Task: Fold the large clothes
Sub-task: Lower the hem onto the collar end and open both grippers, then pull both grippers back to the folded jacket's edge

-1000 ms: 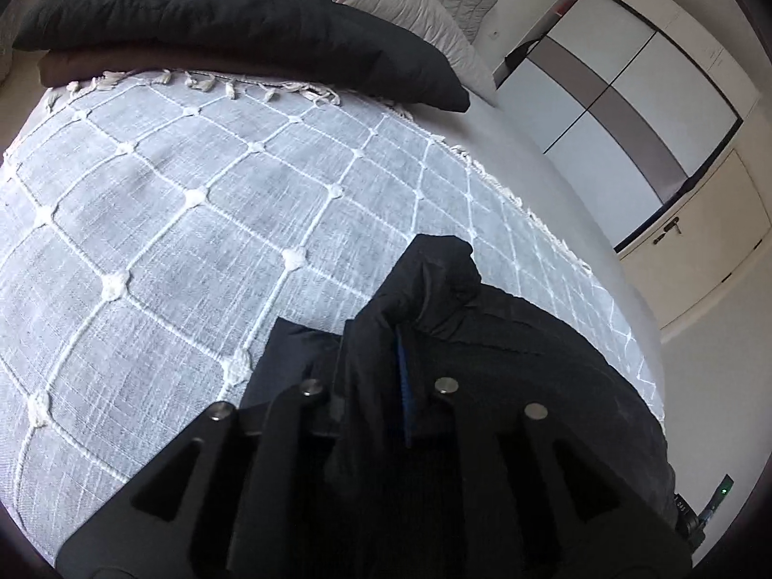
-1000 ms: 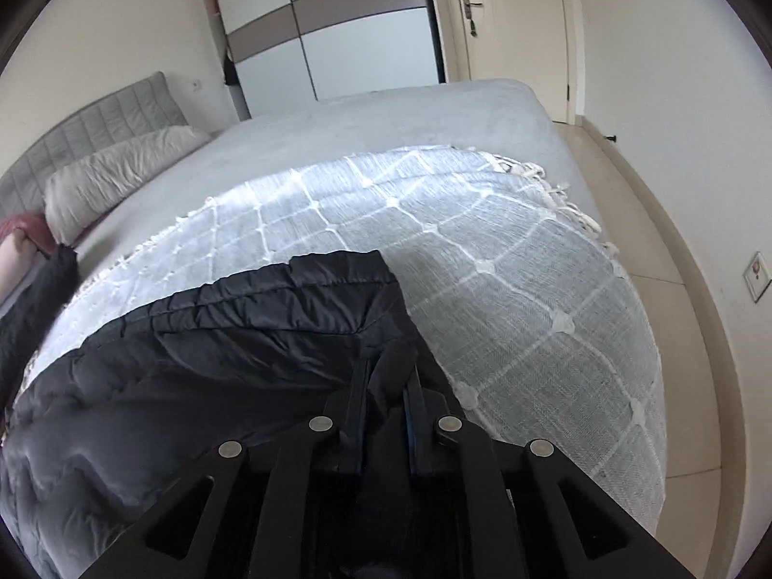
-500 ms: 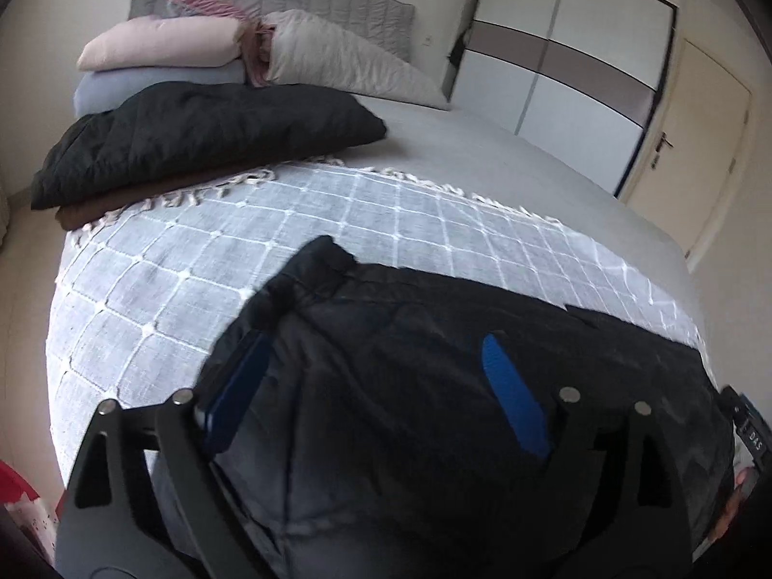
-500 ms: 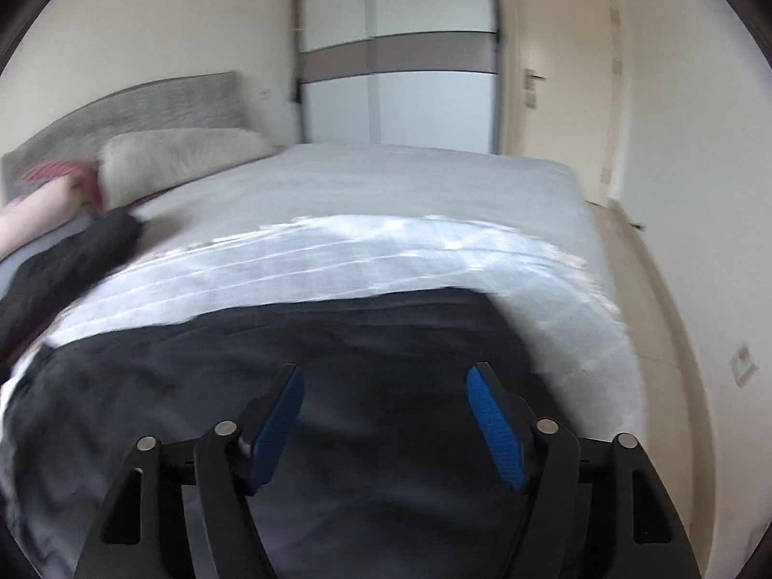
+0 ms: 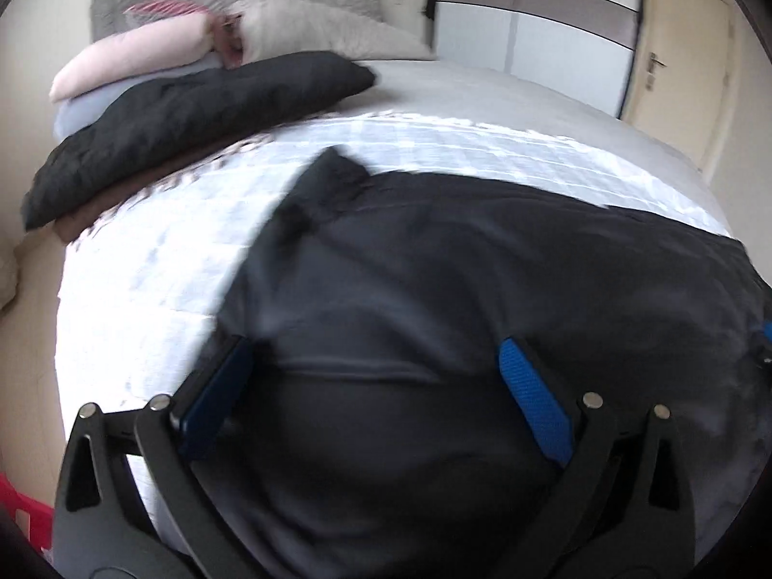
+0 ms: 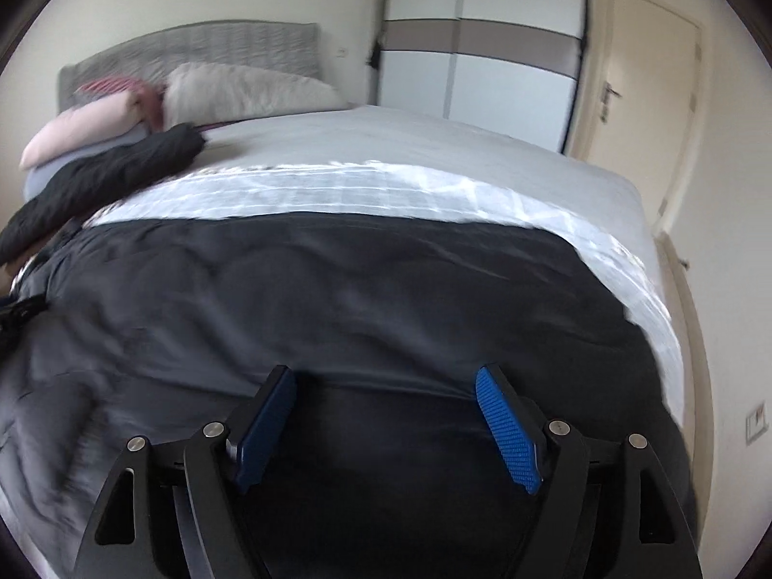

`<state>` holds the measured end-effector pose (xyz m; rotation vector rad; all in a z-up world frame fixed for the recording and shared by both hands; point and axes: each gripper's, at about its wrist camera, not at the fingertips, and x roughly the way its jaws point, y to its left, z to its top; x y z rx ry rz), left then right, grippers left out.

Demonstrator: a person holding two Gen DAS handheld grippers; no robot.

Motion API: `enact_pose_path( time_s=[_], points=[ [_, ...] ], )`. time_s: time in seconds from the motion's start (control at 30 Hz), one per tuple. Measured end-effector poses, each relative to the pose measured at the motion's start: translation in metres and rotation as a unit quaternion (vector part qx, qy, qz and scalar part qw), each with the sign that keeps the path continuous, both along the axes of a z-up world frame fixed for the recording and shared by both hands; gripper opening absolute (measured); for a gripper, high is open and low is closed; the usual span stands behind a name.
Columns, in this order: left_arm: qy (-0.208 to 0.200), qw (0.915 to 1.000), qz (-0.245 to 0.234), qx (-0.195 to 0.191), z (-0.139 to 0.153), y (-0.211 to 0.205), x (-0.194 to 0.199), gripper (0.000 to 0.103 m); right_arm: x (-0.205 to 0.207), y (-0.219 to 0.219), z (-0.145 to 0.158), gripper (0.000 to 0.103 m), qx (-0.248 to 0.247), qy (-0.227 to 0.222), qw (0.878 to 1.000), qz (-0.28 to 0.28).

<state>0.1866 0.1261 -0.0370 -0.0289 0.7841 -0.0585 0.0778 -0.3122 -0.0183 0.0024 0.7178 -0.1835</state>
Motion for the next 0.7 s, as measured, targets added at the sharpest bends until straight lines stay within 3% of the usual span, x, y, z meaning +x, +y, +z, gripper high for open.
enact_pose_path(
  time_s=[0.07,0.2,0.3,0.37,0.57,0.7],
  points=[
    [0.013,0.9991,0.040,-0.009,-0.008,0.031,0.006,0.103,-0.005,-0.033,0.000,0.078,0.008,0.001,0.999,-0.037],
    [0.050,0.9913,0.098,-0.072,-0.014,0.076,0.009,0.103,-0.016,-0.095,-0.005,0.081,0.048,0.015,0.992,-0.114],
    [0.052,0.9906,0.114,-0.054,-0.006,0.081,0.004,0.103,-0.029,-0.133,-0.006,0.083,0.107,0.017,0.979,-0.172],
    [0.052,0.9915,0.112,-0.042,0.002,0.079,-0.003,0.103,-0.037,-0.139,0.005,0.084,0.117,0.016,0.974,-0.192],
    [0.046,0.9956,0.060,-0.054,0.041,0.046,-0.031,0.103,-0.053,-0.090,0.053,0.085,0.049,-0.019,0.991,-0.126],
    [0.049,0.9967,0.022,-0.060,0.066,0.014,-0.064,0.103,-0.068,-0.047,0.068,0.089,0.032,-0.009,0.996,-0.082]
  ],
)
